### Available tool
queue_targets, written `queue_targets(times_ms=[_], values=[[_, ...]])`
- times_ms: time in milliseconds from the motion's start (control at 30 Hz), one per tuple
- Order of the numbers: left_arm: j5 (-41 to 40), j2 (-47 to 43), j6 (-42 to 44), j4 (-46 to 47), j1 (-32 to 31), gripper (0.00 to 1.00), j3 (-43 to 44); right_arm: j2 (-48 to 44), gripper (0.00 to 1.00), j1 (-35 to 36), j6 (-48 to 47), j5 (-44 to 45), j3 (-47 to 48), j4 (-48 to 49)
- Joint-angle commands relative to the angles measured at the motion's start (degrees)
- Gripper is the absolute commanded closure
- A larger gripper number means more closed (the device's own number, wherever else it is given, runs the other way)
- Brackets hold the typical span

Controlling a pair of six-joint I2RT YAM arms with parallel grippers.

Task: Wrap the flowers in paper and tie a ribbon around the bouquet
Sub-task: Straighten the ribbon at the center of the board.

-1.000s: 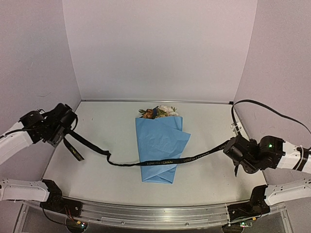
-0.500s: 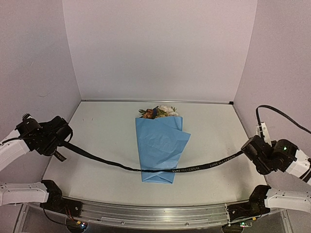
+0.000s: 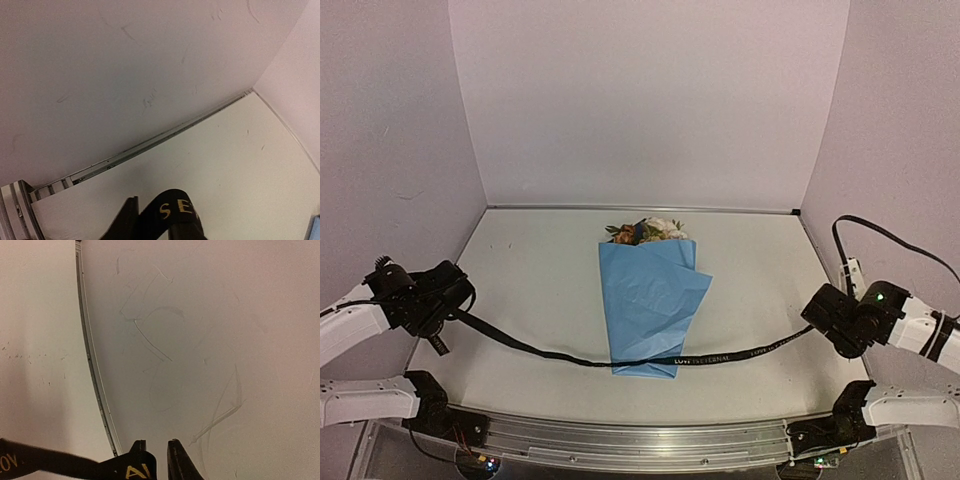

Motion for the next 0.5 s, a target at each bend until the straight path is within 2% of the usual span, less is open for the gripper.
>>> queue_targets(times_ms=[0, 133, 233, 333, 467], values=[[3.4, 0.2, -3.5, 2.5, 0.2, 0.56, -1.1, 0.6, 0.67, -0.4, 5.7, -0.9, 1.0, -5.7], [4.4, -1.0, 1.3, 5.5, 0.2, 0.25, 0.9, -0.7, 0.22, -0.9, 5.0, -4.2, 1.9, -6.9], [5.4, -0.8, 4.1, 5.6, 0.2, 0.08, 4.2, -1.5, 0.03, -1.1, 4.5, -8.3, 4.7, -9.9], [8.3, -1.0, 9.9, 8.0, 0.2, 0.01, 7.2, -2.6, 0.02, -1.4, 3.5, -14.5, 7.1, -11.9], [13.7, -3.4, 16.5, 11.1, 0.2, 0.0, 9.7, -5.0, 0.02, -2.6, 6.3, -21.8, 9.5, -16.3]])
